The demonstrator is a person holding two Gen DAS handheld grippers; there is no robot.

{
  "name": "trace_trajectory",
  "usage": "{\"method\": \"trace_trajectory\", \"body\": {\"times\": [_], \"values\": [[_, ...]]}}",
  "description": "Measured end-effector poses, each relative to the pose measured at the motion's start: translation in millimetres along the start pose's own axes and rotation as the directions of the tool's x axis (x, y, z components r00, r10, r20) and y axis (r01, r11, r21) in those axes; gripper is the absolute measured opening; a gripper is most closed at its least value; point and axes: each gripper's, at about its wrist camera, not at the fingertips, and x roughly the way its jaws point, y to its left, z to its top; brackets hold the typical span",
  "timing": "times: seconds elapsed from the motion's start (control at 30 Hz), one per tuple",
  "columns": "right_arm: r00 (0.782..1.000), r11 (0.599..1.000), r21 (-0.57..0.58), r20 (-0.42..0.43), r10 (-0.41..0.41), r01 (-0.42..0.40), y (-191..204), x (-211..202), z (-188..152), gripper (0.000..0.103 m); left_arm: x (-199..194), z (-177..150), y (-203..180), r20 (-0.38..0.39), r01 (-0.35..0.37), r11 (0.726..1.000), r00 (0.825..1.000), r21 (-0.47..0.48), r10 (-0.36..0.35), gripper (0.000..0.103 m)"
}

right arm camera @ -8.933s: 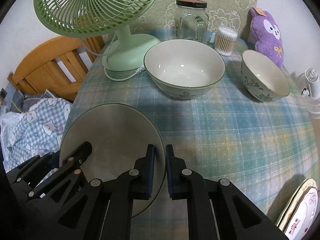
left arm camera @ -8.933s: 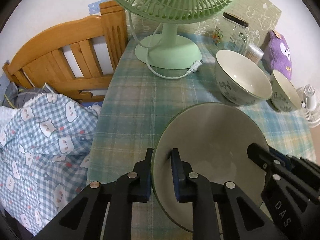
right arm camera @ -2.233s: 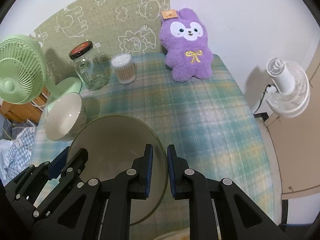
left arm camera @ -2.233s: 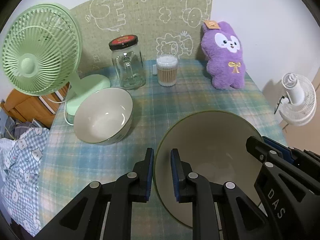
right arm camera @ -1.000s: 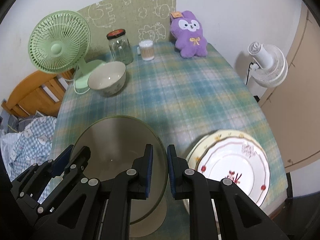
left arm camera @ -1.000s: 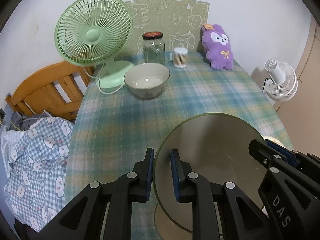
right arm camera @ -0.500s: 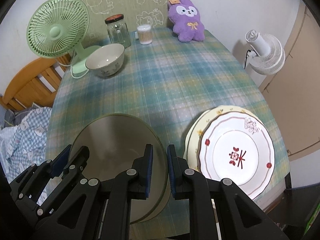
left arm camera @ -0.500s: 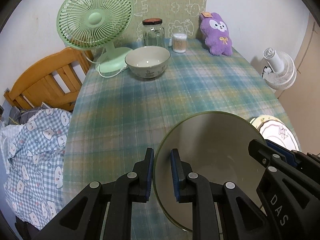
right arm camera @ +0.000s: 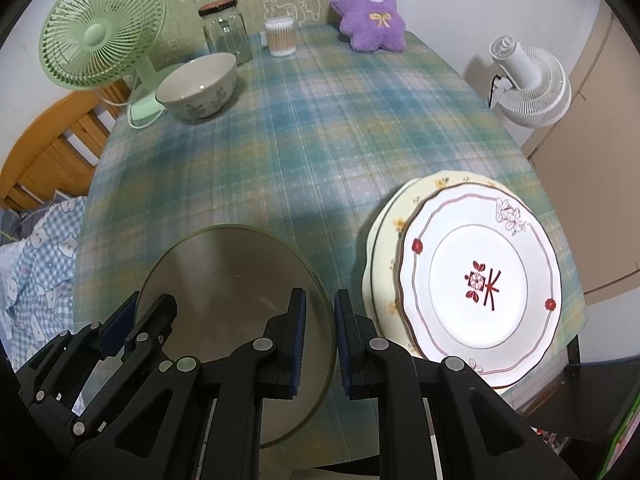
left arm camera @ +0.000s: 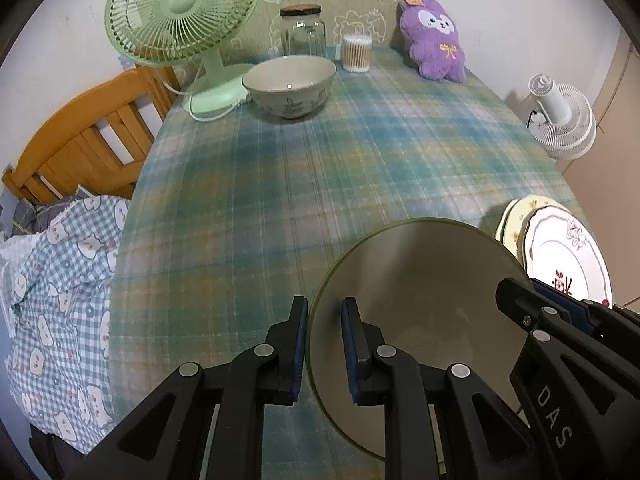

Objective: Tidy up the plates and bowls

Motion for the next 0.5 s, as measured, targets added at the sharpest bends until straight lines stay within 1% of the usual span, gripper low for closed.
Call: {"method": "trace_trajectory", "body": {"times": [0.13, 0.17, 0.27, 0.4, 0.43, 0.5], "values": [[1.0, 1.0, 0.006, -0.016, 0.003, -0.003, -1.5, 7.0, -2.5, 0.018, 2.1, -3.8, -2.0, 0.005, -0.016, 1.0, 1.0, 0.008, 0.016, 0.014], [1.0, 1.0, 0.005, -0.018, 0.001, -0.001, -1.0, 7.7, -3.1, 0.018, 4.3, -4.5, -1.2, -0.004, -0.012, 1.0, 1.0, 0.002, 0.012, 0.014], [1.0, 1.0, -0.004, -0.005, -0.005, 0.005, 1.5, 7.8, -2.9, 0.018, 5.4, -5.3, -0.3, 0.002, -0.015, 1.0, 1.0, -0.002, 0.015, 0.014], [1.0, 1.0, -0.001, -0.008, -0.004, 0.004, 2.4, 9.0, -2.0, 0.018, 5.8, -4.6, -1.2, 0.003, -0.008, 1.0, 1.0, -0.004, 0.008, 0.015], [1.0, 1.0, 0.001, -0.008, -0.003, 0.003, 2.4, 9.1, -2.0, 0.018, 6.1, -4.4, -1.2, 0.002, -0.007, 1.0, 1.0, -0.003, 0.007, 0.017], [1.0, 1.0, 0.002, -0.015, 0.003, -0.003, 2.1, 9.1, -1.7, 0.018, 5.8, -4.6, -1.6, -0.004, 0.005, 1.0, 1.0, 0.001, -0.005, 0.025]]}}
